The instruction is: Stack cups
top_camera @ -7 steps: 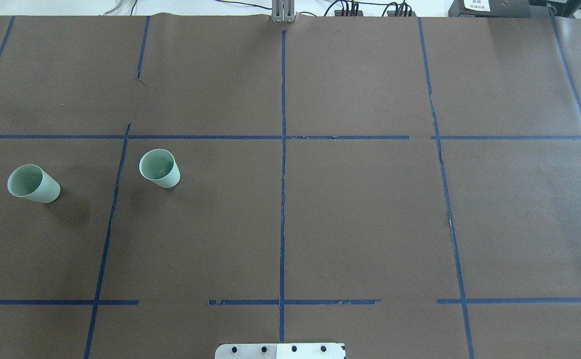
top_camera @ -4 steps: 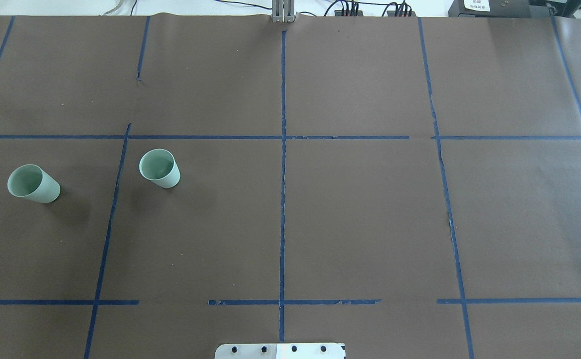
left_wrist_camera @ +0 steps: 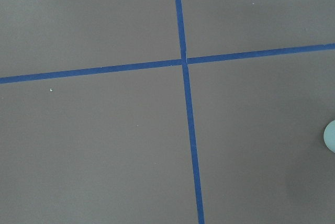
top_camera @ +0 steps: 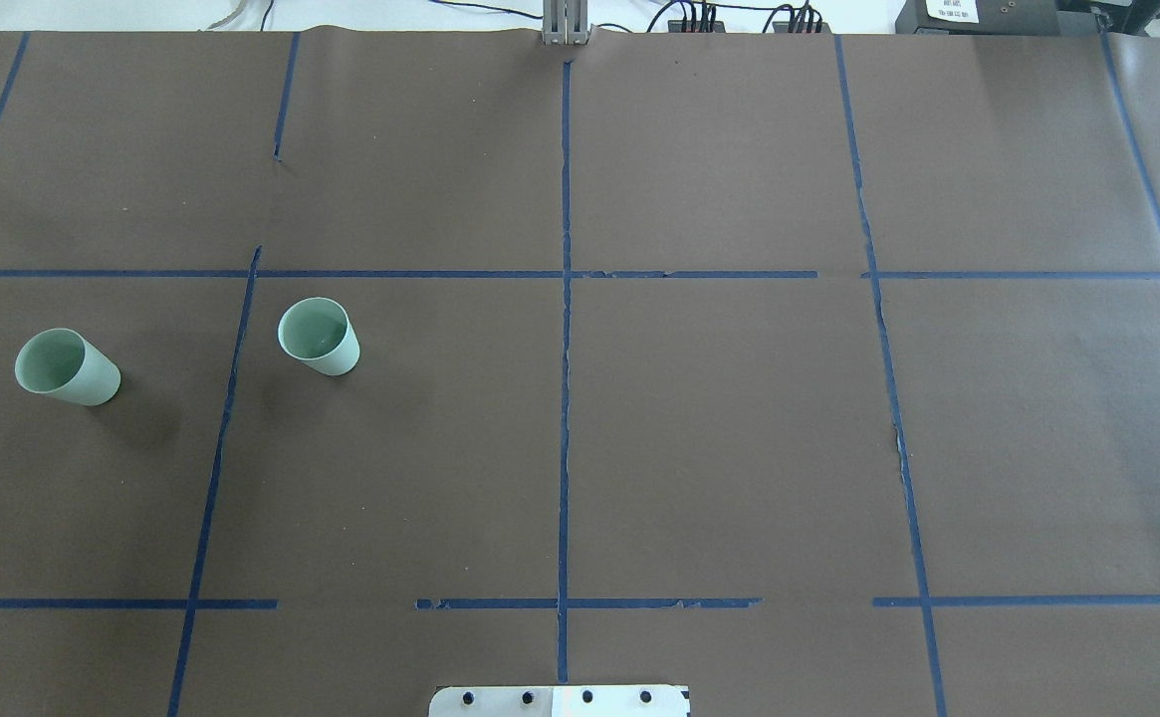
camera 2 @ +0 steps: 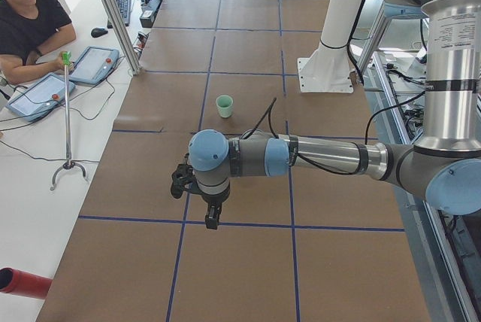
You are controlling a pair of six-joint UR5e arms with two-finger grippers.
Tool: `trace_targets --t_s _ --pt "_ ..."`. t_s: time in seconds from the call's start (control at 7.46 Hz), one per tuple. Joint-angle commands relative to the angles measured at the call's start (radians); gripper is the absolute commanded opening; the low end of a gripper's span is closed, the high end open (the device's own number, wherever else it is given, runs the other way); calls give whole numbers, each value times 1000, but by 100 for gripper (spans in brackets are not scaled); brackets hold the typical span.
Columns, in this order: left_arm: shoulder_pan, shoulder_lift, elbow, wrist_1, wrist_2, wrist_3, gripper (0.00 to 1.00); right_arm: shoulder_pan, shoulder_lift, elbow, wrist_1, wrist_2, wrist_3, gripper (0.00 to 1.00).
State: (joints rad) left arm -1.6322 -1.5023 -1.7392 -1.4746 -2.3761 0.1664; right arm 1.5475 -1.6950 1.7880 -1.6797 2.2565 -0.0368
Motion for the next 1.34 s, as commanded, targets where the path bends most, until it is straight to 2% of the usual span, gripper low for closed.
trace_targets --t_s 0.0,0.27,0.4,0.54,1.07,1.21 --pt "160 1 -3 -141 -38 -226 100 0 0 1 0 0 0 100" --pt "334 1 -8 -437 -31 -599 100 0 0 1 0 0 0 100" --pt "419 -1 -11 -513 18 -721 100 0 0 -1 2 0 0 100" --pt "473 -1 -13 -526 88 -825 100 0 0 1 0 0 0 100" --pt "580 -3 24 -529 91 -917 100 0 0 1 0 0 0 100" --pt "600 -3 33 -529 91 -915 96 0 0 1 0 0 0 100"
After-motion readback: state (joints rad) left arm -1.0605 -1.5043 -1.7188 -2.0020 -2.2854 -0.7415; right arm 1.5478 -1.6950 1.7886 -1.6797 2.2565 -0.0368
